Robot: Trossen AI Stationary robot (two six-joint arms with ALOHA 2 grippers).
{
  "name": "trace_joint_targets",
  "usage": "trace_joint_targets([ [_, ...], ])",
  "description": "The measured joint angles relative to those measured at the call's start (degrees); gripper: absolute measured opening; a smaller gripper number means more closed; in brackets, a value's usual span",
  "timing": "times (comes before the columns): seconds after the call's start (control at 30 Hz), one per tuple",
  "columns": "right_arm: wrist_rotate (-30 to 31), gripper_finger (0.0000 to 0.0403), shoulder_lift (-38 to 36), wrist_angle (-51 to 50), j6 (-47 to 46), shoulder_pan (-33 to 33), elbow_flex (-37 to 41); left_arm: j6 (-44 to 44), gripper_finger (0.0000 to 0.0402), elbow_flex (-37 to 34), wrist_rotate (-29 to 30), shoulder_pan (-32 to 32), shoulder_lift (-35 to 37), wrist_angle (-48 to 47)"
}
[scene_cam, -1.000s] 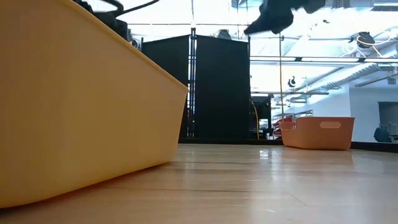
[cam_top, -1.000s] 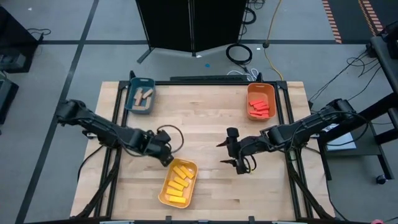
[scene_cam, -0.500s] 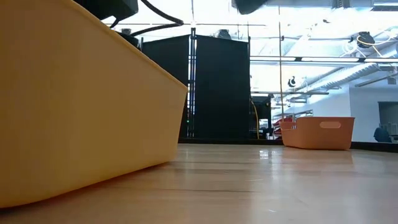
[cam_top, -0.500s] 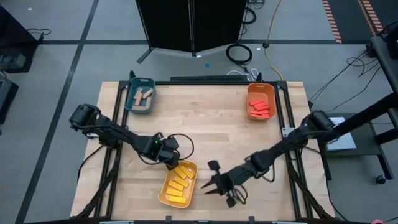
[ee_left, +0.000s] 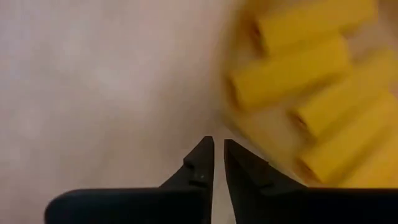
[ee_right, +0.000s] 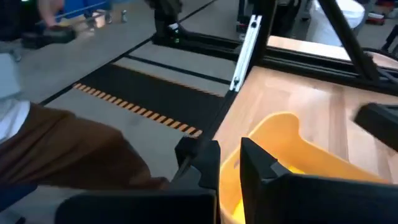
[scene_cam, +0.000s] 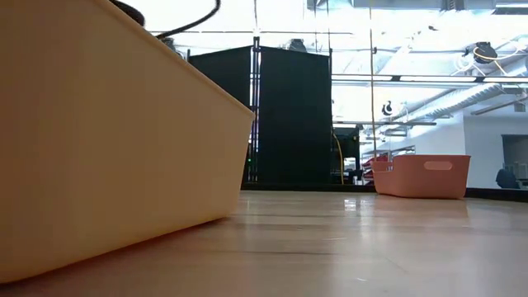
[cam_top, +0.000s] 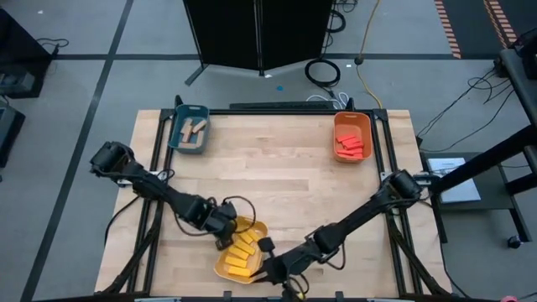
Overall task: Sort blocks
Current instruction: Adjust the yellow bin on the table
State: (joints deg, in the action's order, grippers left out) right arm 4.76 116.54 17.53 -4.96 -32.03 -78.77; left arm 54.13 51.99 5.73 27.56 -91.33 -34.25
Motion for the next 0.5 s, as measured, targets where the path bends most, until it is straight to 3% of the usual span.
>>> trace_joint_targets([
  [0.23,6.9,0.0,5.6,-6.6,-3.2,0.0,-7.4,11.6,0.0029,0.0,-2.7,8.3,0.0,1.2],
  [0.5,7.5,0.0,5.6,-7.2,-2.9,-0.4,-10.4,19.0,0.0028,0.0,0.7,13.5,-4.4,6.4],
])
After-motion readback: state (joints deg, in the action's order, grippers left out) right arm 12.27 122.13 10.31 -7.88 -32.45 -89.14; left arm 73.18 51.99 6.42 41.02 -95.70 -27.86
